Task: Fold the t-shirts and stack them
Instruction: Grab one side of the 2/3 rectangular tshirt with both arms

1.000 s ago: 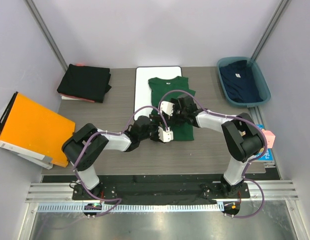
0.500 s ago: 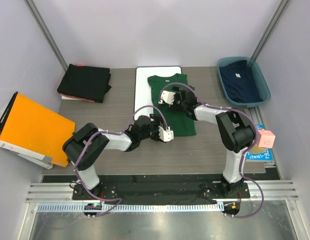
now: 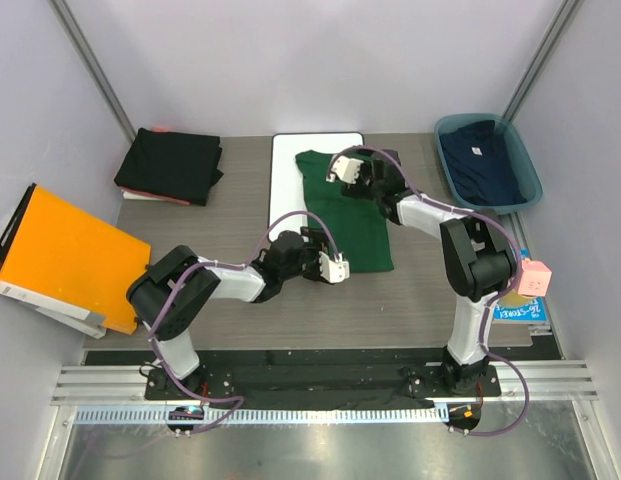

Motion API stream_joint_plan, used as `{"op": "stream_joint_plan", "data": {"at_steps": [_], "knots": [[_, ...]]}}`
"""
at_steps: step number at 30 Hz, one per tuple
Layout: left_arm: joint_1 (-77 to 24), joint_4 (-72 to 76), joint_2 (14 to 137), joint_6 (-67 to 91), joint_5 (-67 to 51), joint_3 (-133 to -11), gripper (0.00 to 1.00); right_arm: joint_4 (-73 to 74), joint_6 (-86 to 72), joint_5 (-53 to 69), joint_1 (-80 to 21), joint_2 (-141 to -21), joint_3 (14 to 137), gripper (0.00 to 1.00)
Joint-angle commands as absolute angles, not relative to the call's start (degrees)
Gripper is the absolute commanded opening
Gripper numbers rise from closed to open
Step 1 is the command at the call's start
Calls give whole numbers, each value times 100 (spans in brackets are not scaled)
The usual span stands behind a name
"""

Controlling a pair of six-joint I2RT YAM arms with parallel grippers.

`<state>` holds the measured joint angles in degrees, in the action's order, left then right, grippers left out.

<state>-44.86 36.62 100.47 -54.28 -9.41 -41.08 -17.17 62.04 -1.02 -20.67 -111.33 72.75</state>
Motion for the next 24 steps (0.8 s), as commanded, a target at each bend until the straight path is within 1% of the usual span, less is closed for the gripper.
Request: {"op": "stream_joint_plan", "data": {"at_steps": [1,2,4,5,7,8,11,15,17,20,24], "knots": [[-4500,3929,9686,-5554,-729,-3983,87,-460,6239,806,-1811,-10155,7182,89],[-4500,3868,9607,-5659,-782,-3894,88,-39,6388,1252,-1793,-9899,6728,89],[-4509,3841,9414,-5756,-957,-3666,90,385,6765,1537,-1740,-9207,6208,90],[-4509,3736,9361,-5783,-993,-3622,90,909,6863,1851,-1723,-9011,5831,91],[-4518,3613,9221,-5792,-1089,-3560,90,1150,6908,1986,-1688,-8624,5460,91],[-4526,3438,9194,-5792,-1151,-3568,90,1465,7013,2073,-1679,-8352,5197,89],[-4561,3209,9132,-5757,-1344,-3595,89,1757,7232,2276,-1679,-7833,4652,85],[-4676,3042,9158,-5748,-1564,-3656,88,1960,7400,2487,-1705,-7427,4228,82],[-4702,2648,9149,-5731,-1948,-3717,87,2109,7461,2531,-1740,-7313,4035,82],[-4816,2426,9184,-5757,-2161,-3779,86,2162,7585,2558,-1793,-7163,3763,82],[-4895,2417,9369,-5748,-2171,-3893,86,1952,7594,2496,-1802,-7163,3551,81]]}}
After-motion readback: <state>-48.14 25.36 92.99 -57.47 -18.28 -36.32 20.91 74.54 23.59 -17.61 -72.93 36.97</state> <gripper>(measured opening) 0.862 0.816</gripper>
